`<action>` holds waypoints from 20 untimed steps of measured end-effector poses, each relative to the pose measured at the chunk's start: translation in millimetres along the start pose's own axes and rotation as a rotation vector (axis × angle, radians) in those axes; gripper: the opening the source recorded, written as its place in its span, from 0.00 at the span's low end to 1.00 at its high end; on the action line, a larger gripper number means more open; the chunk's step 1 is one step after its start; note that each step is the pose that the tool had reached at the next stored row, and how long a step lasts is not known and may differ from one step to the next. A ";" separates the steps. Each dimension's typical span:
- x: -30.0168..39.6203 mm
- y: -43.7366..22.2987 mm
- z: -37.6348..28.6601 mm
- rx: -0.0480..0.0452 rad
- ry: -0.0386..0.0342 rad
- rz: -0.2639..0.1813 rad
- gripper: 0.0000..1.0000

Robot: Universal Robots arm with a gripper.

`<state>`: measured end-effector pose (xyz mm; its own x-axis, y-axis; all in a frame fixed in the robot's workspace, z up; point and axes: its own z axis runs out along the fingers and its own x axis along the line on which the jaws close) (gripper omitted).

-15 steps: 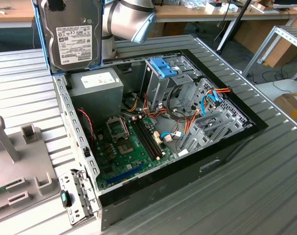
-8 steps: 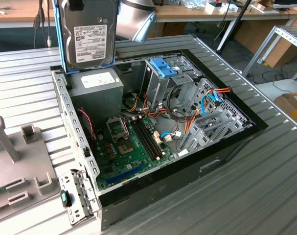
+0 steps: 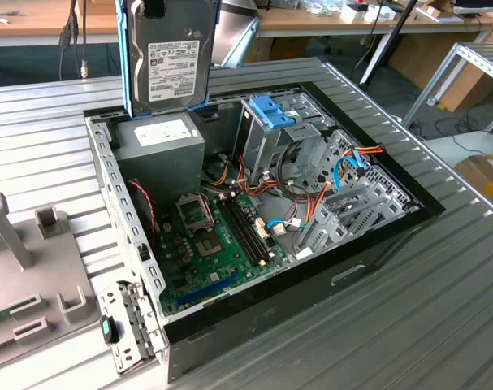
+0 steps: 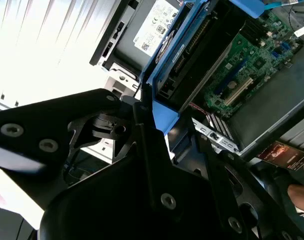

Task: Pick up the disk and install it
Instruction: 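Pick up the disk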

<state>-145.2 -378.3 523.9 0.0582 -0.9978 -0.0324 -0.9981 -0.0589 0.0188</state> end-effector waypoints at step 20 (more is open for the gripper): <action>29.0 -17.1 2.8 0.0007 -0.0005 0.031 0.36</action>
<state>-126.4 -406.1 519.9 0.0269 -0.9991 -0.0323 -0.9994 -0.0275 0.0191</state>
